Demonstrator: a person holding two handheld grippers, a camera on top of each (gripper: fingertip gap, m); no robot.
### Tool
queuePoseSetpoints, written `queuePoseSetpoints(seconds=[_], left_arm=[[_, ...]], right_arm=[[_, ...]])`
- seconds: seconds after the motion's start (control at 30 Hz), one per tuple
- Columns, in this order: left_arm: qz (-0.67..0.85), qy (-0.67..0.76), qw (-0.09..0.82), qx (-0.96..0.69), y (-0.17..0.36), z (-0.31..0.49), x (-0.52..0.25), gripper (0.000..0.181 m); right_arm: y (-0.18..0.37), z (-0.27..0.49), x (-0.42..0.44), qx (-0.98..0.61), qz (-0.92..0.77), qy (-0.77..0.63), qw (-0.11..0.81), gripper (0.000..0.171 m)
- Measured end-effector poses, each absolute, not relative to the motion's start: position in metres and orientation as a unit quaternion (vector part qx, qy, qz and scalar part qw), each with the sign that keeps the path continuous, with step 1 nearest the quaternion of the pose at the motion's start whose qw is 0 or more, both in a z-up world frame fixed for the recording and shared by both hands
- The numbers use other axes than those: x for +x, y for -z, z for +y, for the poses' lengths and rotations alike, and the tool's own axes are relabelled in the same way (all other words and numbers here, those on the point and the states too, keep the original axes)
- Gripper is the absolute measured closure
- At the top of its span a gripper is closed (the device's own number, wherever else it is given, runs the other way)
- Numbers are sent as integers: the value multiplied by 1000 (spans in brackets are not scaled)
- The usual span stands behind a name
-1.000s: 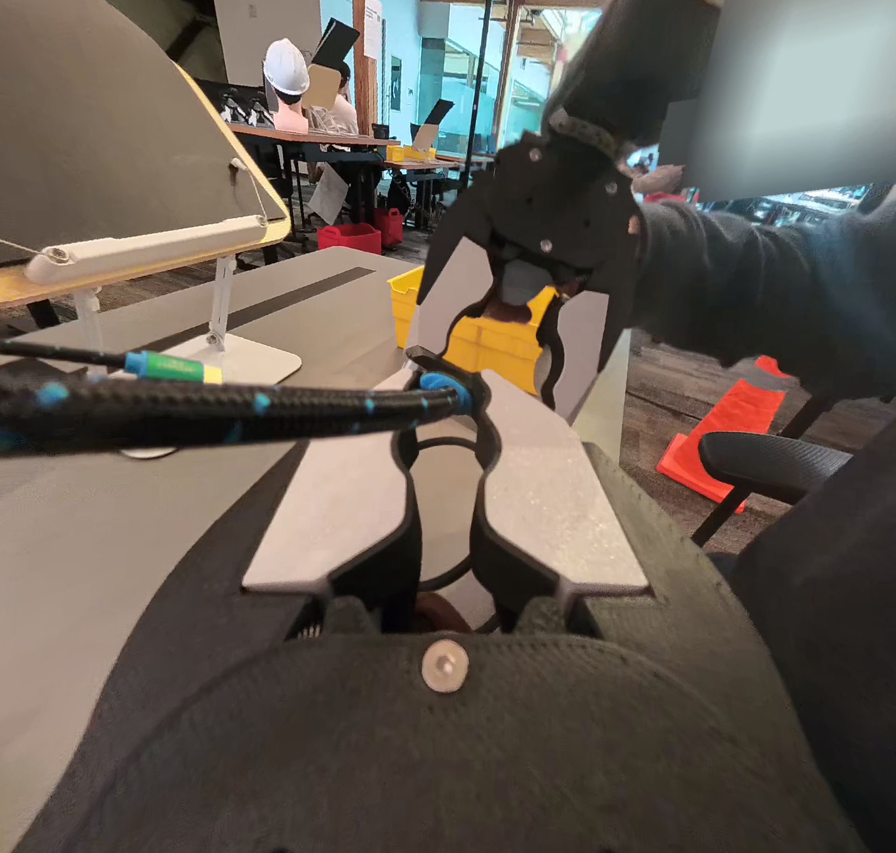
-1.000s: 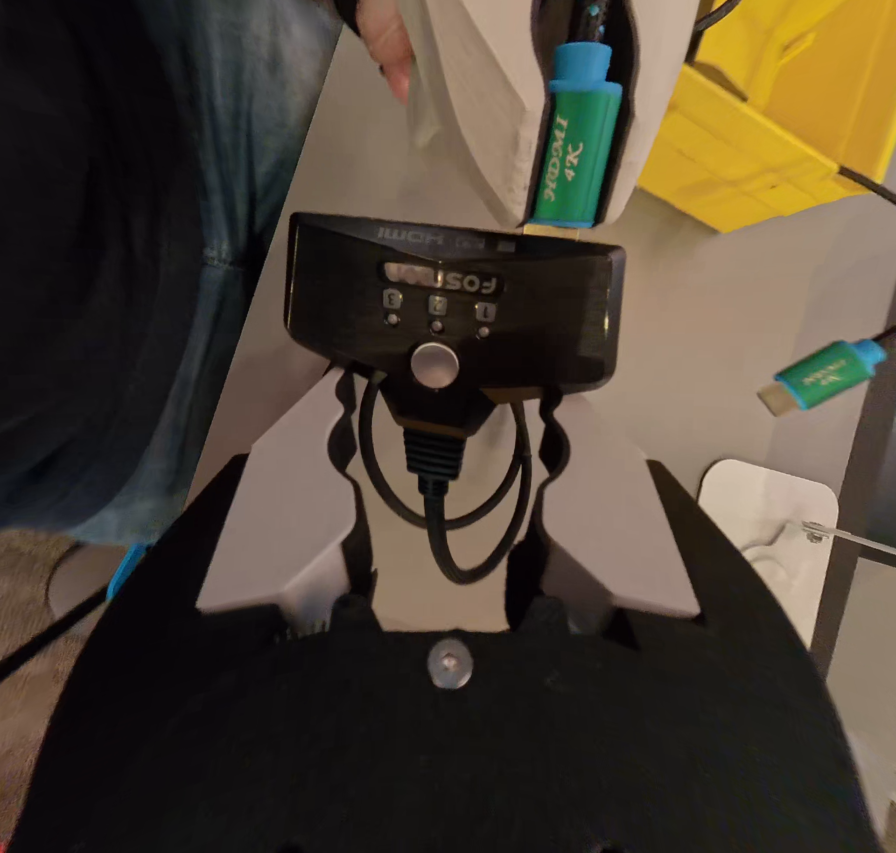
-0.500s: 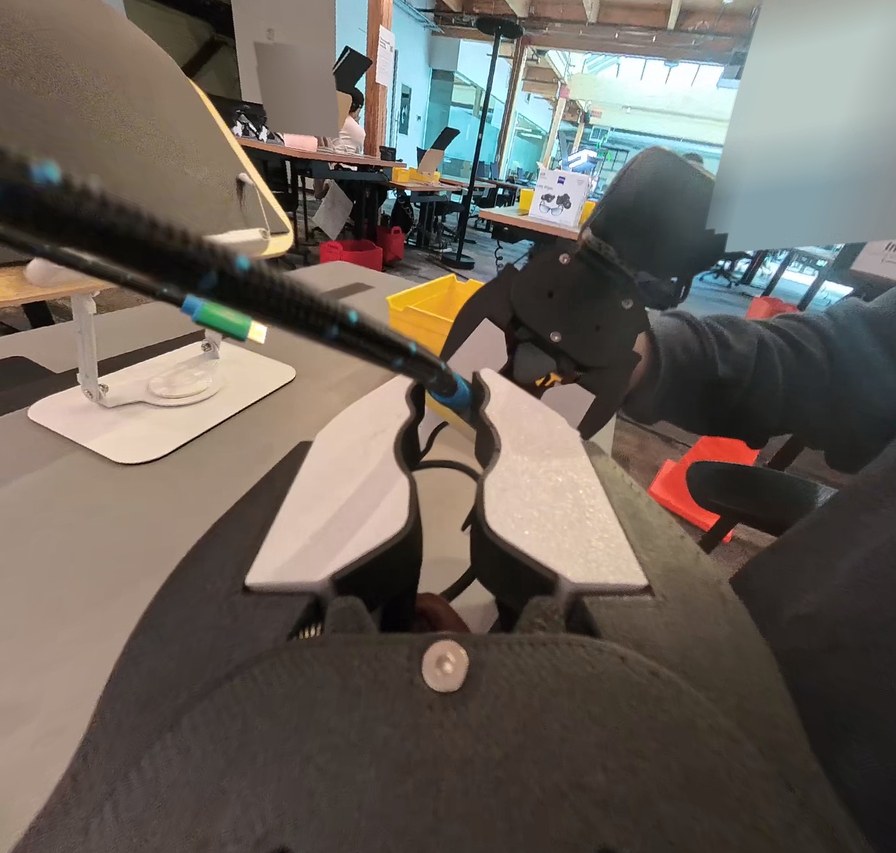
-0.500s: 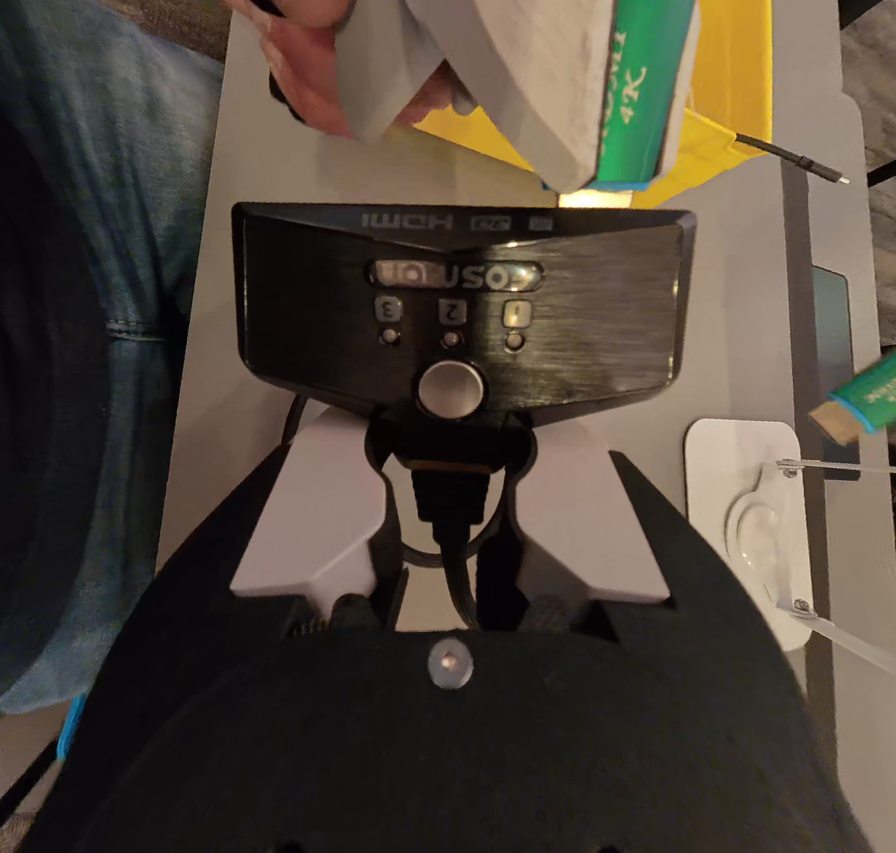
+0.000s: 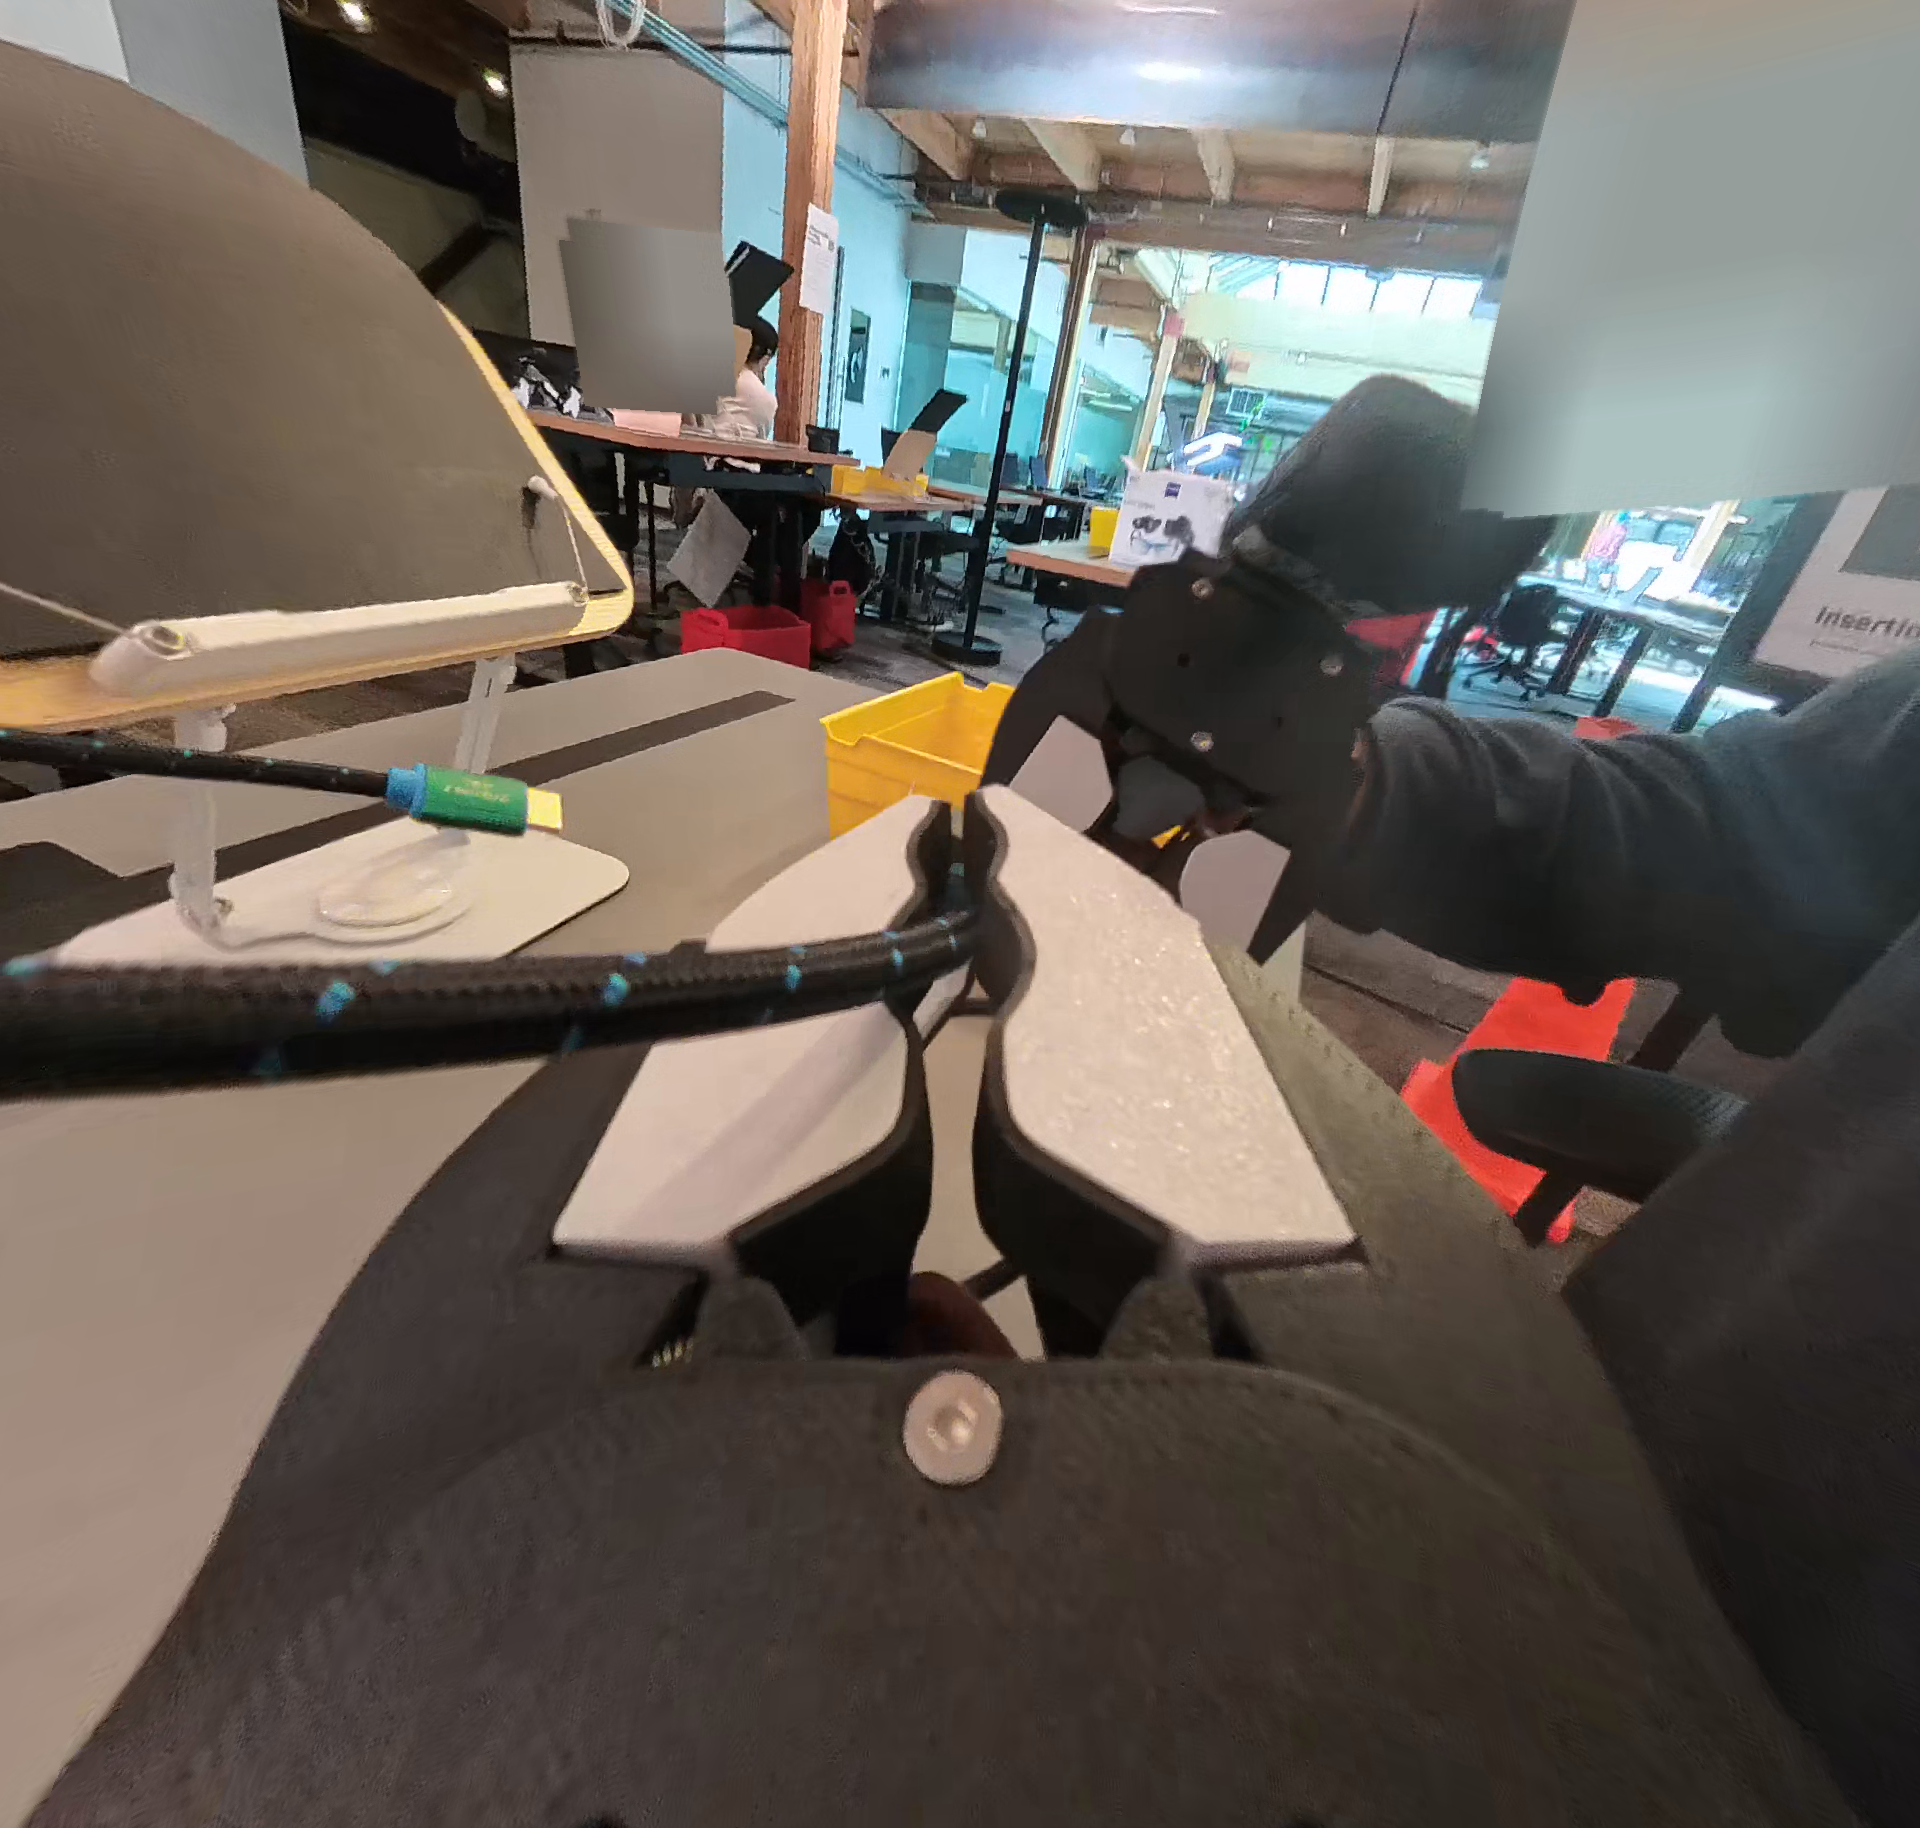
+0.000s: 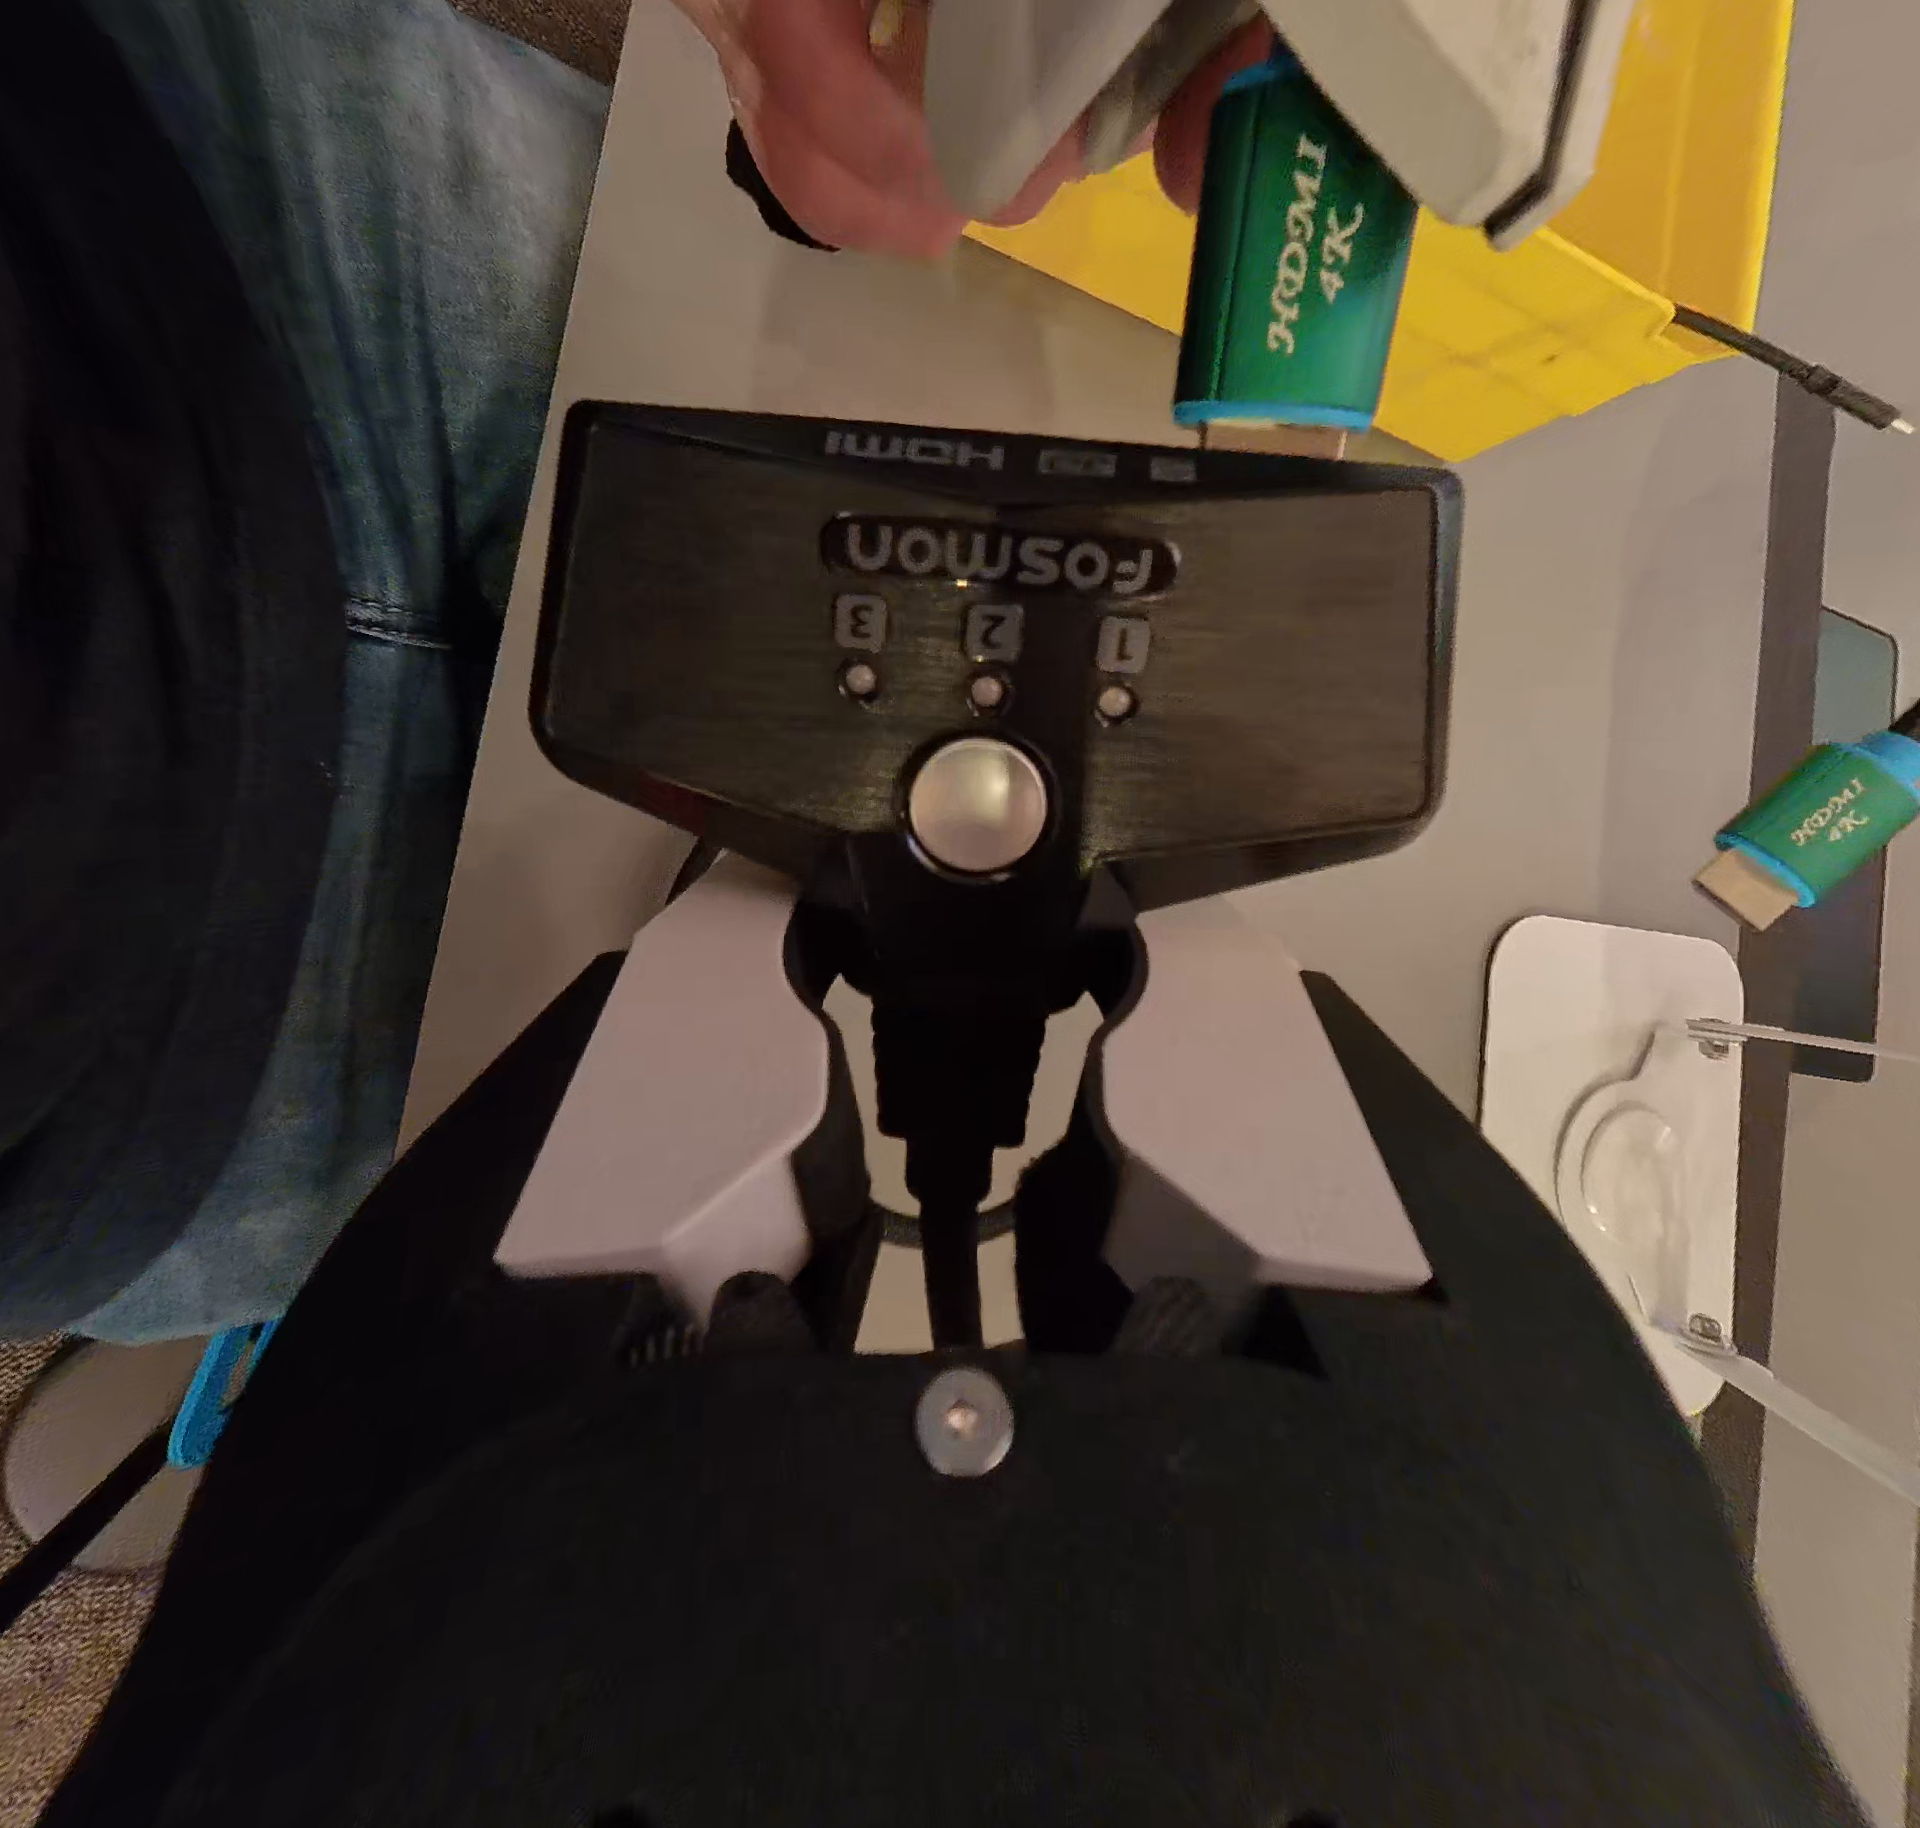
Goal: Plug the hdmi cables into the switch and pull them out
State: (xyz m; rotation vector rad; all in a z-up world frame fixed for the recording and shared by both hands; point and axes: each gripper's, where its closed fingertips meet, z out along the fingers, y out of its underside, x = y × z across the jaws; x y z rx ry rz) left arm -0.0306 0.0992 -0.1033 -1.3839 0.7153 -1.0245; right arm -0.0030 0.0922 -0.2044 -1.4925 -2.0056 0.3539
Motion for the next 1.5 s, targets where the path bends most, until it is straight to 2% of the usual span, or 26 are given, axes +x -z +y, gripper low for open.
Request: queuePoseSetpoints(seconds=[0.17, 0.23, 0.33, 0.5, 0.63, 0.83, 1.1, 1.3, 1.5], left_arm=[[311, 391, 589, -635, 123, 109, -26, 176], [316, 373, 575, -656, 129, 110, -25, 146], [330, 324, 560, -688, 142, 110, -31, 130], [330, 298, 560, -699, 149, 96, -45, 133], [355, 212, 574, -707, 152, 89, -69, 136], [331, 57, 579, -743, 151, 108, -157, 139], [401, -138, 492, -760, 179, 159, -268, 138], [507, -174, 380, -754, 219, 192, -289, 135], [530, -130, 294, -785, 252, 208, -299, 147]], right_arm=[[224, 104, 7, -580, -757, -107, 281, 130], [223, 109, 10, -591, -744, -108, 292, 130], [228, 121, 23, -621, -723, -101, 286, 131], [253, 145, 50, -680, -683, -73, 254, 130], [284, 158, 65, -712, -667, -49, 215, 129], [321, 156, 73, -724, -671, -44, 154, 128], [316, 147, 69, -721, -678, -55, 132, 120], [300, 146, 62, -720, -674, -57, 155, 115], [291, 140, 51, -718, -666, -86, 182, 117]])
